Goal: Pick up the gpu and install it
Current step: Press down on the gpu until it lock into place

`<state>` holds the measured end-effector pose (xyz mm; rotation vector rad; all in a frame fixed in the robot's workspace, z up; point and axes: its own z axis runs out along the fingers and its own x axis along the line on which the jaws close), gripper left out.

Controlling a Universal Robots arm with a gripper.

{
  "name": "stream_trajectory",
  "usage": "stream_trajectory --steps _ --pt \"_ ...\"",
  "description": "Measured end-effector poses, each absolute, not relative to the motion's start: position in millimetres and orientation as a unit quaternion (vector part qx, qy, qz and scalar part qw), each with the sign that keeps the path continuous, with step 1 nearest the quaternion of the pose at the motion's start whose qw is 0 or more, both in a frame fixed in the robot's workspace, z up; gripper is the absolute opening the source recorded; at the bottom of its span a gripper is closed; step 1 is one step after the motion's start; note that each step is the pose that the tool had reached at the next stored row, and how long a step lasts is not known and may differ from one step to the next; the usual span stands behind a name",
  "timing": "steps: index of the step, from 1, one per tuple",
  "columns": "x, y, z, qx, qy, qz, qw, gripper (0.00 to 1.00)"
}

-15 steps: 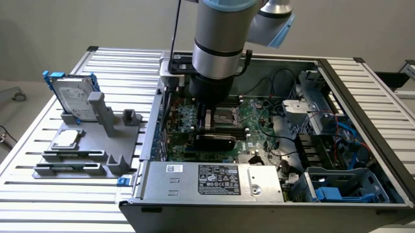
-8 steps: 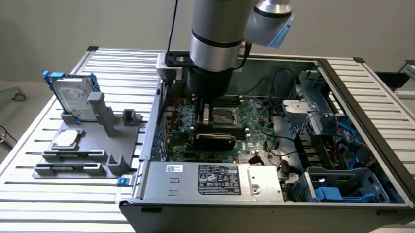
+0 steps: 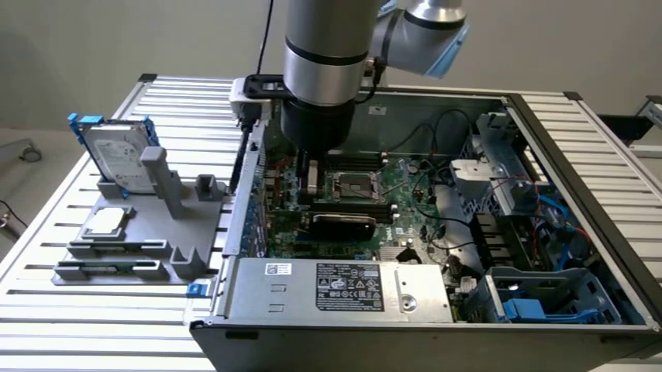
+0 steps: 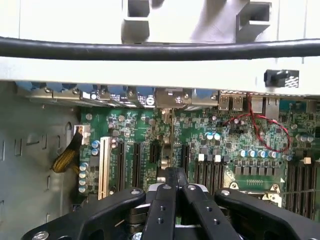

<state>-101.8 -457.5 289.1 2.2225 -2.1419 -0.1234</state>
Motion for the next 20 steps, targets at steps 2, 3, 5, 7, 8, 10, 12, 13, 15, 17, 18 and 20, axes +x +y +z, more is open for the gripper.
stream_trajectory --steps 2,3,5,7,8,10,12,13,15,17,18,20 --pt "-107 -457 290 0.719 -0.693 -0.036 0.03 0.11" --pt "-109 -458 290 0.72 -0.693 -0.034 0.033 0.11" --pt "-114 -458 290 0.72 -0.692 -0.028 0.038 0.11" --pt "-119 -458 290 0.721 -0.692 -0.022 0.045 0.11" --pt "-120 -458 290 0.721 -0.691 -0.019 0.048 0.11" --pt "-123 -458 291 0.721 -0.691 -0.014 0.053 0.11" --pt "-123 -458 291 0.721 -0.691 -0.01 0.058 0.11" --pt "-123 -458 291 0.721 -0.691 -0.01 0.06 0.11" --pt "-123 -458 292 0.72 -0.69 -0.009 0.064 0.11" --pt "-124 -458 292 0.72 -0.69 -0.011 0.068 0.11" --pt "-124 -457 292 0.72 -0.69 -0.011 0.07 0.11" --pt "-125 -457 292 0.72 -0.69 -0.012 0.073 0.11"
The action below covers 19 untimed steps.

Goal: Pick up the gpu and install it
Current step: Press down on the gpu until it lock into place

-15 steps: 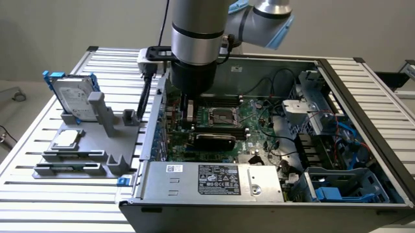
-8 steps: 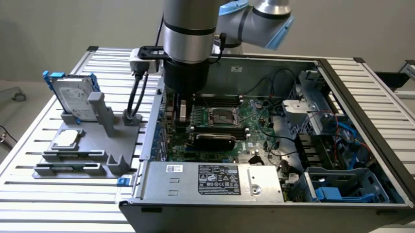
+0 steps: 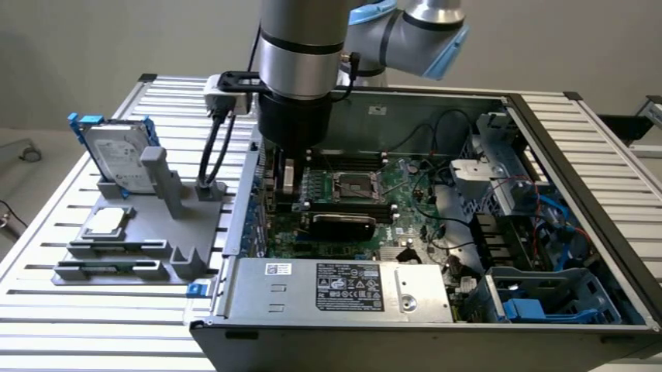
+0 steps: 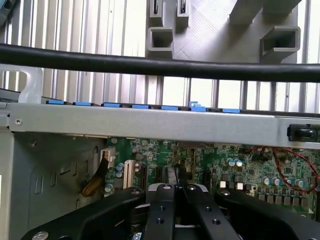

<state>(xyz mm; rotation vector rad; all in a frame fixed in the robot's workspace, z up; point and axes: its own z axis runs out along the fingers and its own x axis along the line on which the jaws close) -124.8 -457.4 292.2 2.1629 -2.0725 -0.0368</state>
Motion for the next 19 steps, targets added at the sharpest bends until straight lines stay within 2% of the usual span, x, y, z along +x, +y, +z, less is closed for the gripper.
stream_trajectory --steps 19 --pt "-134.3 -453.8 292.0 0.701 -0.709 -0.014 0.073 0.11"
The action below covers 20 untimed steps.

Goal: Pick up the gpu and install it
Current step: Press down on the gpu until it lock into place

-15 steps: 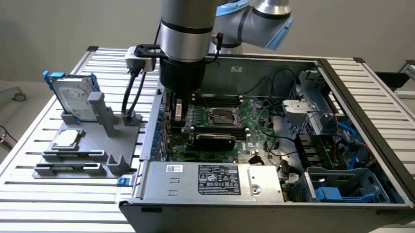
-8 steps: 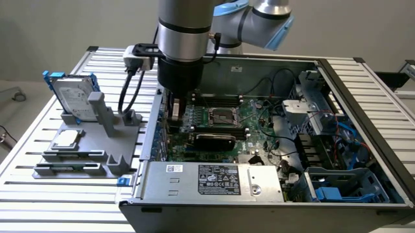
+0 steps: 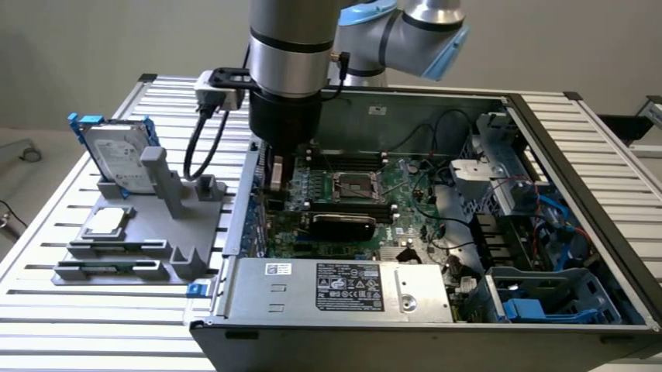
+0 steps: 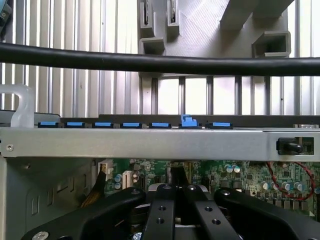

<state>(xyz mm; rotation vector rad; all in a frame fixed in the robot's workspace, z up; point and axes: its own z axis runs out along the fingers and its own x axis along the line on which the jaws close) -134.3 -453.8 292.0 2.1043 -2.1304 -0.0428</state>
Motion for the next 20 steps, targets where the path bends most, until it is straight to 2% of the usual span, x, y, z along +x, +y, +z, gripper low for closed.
stream_trajectory --steps 20 --pt "-136.9 -449.4 297.9 0.683 -0.726 -0.02 0.074 0.11"
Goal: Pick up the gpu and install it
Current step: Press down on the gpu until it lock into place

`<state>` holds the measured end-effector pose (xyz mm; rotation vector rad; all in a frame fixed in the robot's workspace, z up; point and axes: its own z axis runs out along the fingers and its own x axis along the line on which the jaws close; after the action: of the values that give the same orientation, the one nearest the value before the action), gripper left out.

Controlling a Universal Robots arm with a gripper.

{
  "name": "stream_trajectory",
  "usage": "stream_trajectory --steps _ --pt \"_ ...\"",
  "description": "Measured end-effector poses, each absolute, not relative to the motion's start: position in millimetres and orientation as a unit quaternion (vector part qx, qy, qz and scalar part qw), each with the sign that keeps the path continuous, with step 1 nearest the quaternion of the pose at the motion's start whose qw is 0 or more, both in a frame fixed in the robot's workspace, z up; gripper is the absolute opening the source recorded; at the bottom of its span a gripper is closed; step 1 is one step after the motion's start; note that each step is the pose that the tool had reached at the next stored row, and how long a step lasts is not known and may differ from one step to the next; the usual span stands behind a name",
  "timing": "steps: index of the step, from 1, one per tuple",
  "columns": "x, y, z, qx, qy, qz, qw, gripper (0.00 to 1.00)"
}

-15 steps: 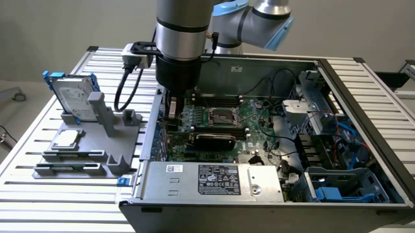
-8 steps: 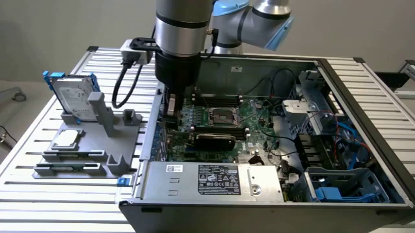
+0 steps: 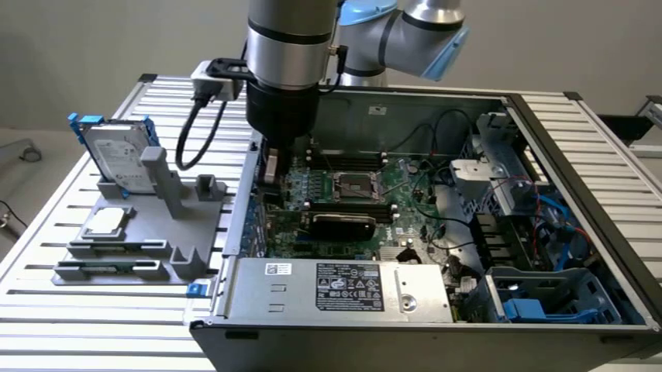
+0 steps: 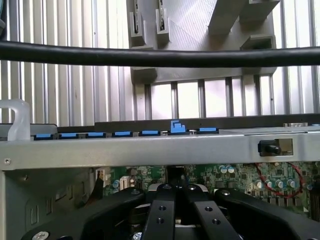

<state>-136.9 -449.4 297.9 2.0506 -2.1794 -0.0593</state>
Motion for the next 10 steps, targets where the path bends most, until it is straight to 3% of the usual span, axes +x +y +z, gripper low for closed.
stream_trajectory --steps 10 --pt "-137.3 -446.0 298.2 0.673 -0.735 -0.022 0.075 0.11"
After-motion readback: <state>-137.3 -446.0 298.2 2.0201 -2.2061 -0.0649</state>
